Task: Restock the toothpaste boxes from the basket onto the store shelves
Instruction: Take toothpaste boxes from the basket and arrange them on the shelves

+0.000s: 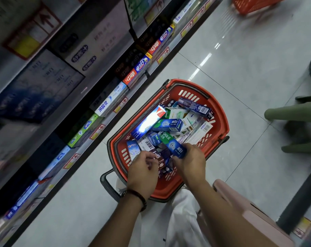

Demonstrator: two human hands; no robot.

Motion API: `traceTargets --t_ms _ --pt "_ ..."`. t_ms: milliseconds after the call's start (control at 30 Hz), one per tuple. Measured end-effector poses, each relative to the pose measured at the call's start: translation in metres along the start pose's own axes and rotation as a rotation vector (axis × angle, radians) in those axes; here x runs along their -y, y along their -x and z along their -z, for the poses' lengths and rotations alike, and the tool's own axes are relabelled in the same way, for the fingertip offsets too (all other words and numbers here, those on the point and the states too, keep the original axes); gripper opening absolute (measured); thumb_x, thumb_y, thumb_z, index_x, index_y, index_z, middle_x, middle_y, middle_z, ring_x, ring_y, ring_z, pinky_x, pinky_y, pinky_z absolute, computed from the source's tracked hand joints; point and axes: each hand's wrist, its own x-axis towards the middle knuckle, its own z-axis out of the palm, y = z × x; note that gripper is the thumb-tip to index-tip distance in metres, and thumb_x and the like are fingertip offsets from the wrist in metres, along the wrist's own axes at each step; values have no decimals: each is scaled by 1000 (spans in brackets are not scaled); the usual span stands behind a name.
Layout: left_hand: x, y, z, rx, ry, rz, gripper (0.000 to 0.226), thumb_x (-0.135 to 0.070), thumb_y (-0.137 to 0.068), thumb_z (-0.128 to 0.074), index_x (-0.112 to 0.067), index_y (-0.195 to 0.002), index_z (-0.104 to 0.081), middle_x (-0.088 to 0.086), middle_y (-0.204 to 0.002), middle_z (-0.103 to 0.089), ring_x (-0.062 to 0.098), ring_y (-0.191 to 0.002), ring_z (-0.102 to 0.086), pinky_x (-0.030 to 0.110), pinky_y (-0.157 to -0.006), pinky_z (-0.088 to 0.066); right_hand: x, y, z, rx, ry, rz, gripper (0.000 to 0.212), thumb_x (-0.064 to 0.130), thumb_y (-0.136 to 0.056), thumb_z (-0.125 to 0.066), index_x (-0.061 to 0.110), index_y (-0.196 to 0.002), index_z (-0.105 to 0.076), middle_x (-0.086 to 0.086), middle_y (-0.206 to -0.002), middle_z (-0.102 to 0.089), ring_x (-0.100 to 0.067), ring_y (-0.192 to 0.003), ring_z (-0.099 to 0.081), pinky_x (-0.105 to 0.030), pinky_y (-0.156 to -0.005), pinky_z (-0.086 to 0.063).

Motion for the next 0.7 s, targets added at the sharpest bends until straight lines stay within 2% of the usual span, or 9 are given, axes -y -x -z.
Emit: traceTargets --t_ms 133,233,300,433,567,700 --pt "-11 0 16 7 8 4 14 -20 -99 -62 -33 -97 -62 -4 -94 -73 13 -83 -70 17 -66 -48 -1 16 22 -26 -57 -29 52 25 -79 -87 14 -128 -74 -2 -113 -71 -18 -97 -65 -25 -82 -51" --pt "-27 5 27 -16 16 32 12 -19 -99 -66 -31 -96 -65 -8 -97 -72 9 -81 -69 19 -68 -48 -2 32 40 -37 -75 -20 50 30 -77 -91 18 -123 -75 2 -111 -72 -13 -91 -65 -16 -72 -46" --pt "-38 8 35 7 70 70 9 -17 -99 -68 -26 -98 -68 -8 -100 -72 7 -76 -69 17 -66 -51 1 44 56 -40 -101 -25 48 29 -75 -90 21 -121 -77 2 -111 -75 -12 -88 -64 -19 -73 -45" --pt "-58 11 60 67 18 67 5 -24 -99 -69 -28 -102 -70 -8 -100 -73 16 -93 -71 37 -87 -58 20 70 98 -76 -165 4 53 22 -72 -92 18 -123 -77 -1 -112 -76 -13 -91 -65 -19 -81 -44" --pt "-91 22 89 77 68 34 13 -24 -99 -67 -35 -103 -71 -4 -92 -70 18 -89 -72 32 -78 -54 47 94 147 -86 -235 43 54 22 -72 -93 22 -124 -77 3 -112 -75 -11 -93 -67 -19 -82 -46" --pt "-136 34 120 71 124 -16 16 -26 -105 -61 -39 -109 -70 0 -95 -72 16 -80 -76 40 -74 -62 76 124 202 -113 -284 136 57 18 -71 -95 25 -124 -76 10 -109 -73 -5 -92 -69 -15 -80 -54"
